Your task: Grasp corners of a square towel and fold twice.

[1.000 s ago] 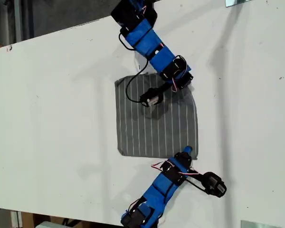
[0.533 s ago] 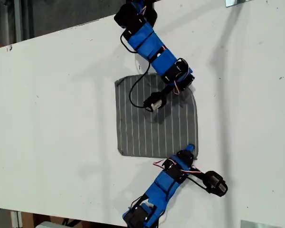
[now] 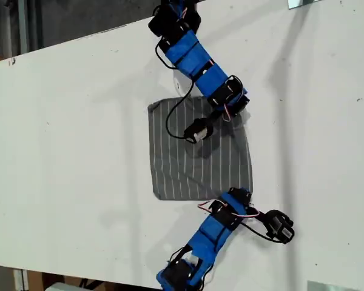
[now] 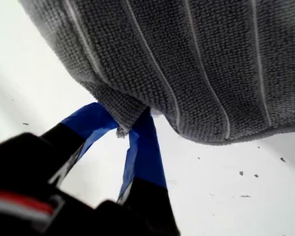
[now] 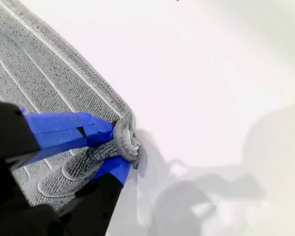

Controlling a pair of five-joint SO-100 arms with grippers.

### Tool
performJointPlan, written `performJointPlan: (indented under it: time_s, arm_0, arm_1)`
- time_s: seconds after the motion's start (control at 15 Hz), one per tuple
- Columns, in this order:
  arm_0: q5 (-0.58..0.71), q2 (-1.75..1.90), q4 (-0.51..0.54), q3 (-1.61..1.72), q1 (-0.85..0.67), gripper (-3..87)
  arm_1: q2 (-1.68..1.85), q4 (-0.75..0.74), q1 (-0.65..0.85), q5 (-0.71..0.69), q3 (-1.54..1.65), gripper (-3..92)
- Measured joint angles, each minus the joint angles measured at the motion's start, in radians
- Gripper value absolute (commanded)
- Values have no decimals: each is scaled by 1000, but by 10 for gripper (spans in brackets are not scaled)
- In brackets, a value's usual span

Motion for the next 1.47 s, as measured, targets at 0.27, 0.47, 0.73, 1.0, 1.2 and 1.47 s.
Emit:
performJointPlan:
  time_s: [0.27,0.47,0.73,1.0,1.2,1.47]
  arm_0:
    - [-8,74,261,-72,2,-3]
    - [78,229,368,-78,-17,-3]
    - [345,437,390,-72,-160,-3]
    - [515,552,402,-17,-360,-3]
    - [569,614,403,101,-500,-3]
    - [578,637,383,259,-600,-3]
  arm_1:
    - [5,173,3,0,-153,-1]
    - [87,290,11,8,-161,-1]
    - [199,393,138,-25,-161,-1]
    - [301,394,330,-141,-77,-1]
    - [365,350,471,-210,26,-1]
    - [396,298,627,-227,150,-1]
